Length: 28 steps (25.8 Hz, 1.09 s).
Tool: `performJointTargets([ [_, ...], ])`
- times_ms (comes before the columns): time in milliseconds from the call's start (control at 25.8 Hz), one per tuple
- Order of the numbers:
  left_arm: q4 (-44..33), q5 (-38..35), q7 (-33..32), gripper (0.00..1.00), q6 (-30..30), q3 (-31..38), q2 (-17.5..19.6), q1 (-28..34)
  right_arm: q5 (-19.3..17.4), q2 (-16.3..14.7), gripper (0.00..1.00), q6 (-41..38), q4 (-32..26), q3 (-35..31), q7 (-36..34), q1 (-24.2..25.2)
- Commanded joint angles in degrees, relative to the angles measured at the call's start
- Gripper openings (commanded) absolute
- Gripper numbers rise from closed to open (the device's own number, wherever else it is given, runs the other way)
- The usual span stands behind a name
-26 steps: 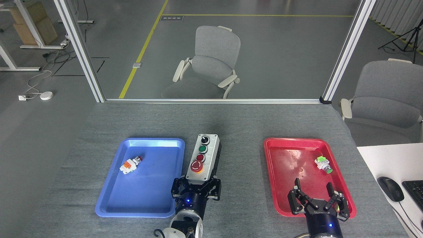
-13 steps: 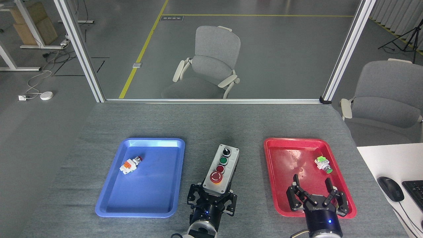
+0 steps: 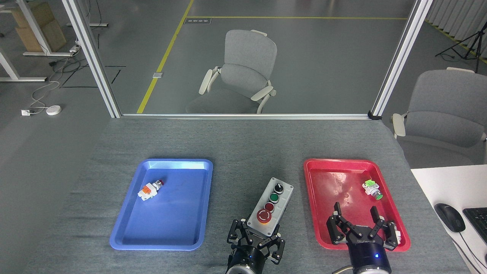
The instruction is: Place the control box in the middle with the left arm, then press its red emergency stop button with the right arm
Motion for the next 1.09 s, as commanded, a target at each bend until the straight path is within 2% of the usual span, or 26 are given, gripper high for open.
performJointTargets([
  [0, 2.36, 0.08, 0.22, 0.00, -0.10, -0.48, 0.00, -1.37, 0.00, 0.73, 0.99, -0.31, 0.00, 0.05, 0.02, -0.04],
  [78, 2.80, 0.08, 0.13, 0.00, -0.10, -0.48, 0.00, -1.63, 0.09, 1.35, 0.99, -0.66, 0.00, 0.22, 0.02, -0.04],
  [116, 2.80, 0.16, -0.04, 0.08, -0.10, -0.48, 0.00, -1.72, 0.09, 1.53, 0.99, -0.84, 0.00, 0.22, -0.06, -0.04],
  [233, 2.88, 0.25, -0.31, 0.46, -0.01, -0.48, 0.00, -1.72, 0.09, 1.88, 0.99, -0.84, 0.09, 0.66, -0.15, -0.04],
  [272, 2.88, 0.25, -0.31, 0.55, 0.07, -0.48, 0.00, -1.72, 0.18, 1.96, 0.99, -0.84, 0.09, 1.10, -0.15, -0.04],
  [582, 2.44, 0.78, -0.31, 0.89, 0.25, -0.22, 0.09, -1.72, 0.18, 3.11, 0.98, -0.84, 0.35, 1.89, -0.33, -0.21],
  [815, 1.83, 0.78, -0.31, 0.96, 0.34, -0.22, 0.09, -1.46, 0.35, 3.81, 0.96, -0.84, 0.27, 2.95, -0.33, -0.21],
  [893, 0.42, 0.78, -0.31, 0.96, 0.34, -0.05, 0.09, -0.93, 0.35, 3.81, 0.93, -0.84, 0.27, 3.03, -0.33, -0.21],
  [970, -1.69, 0.69, -0.31, 0.98, 0.34, 0.04, 0.09, 0.83, 0.35, 3.81, 0.83, -0.84, 0.27, 3.03, -0.33, -0.21],
  [1048, -4.76, 0.51, -0.22, 0.98, 0.25, 0.13, 0.79, 2.94, 0.44, 3.81, 0.64, -1.10, 0.27, 3.47, -0.33, -0.21],
])
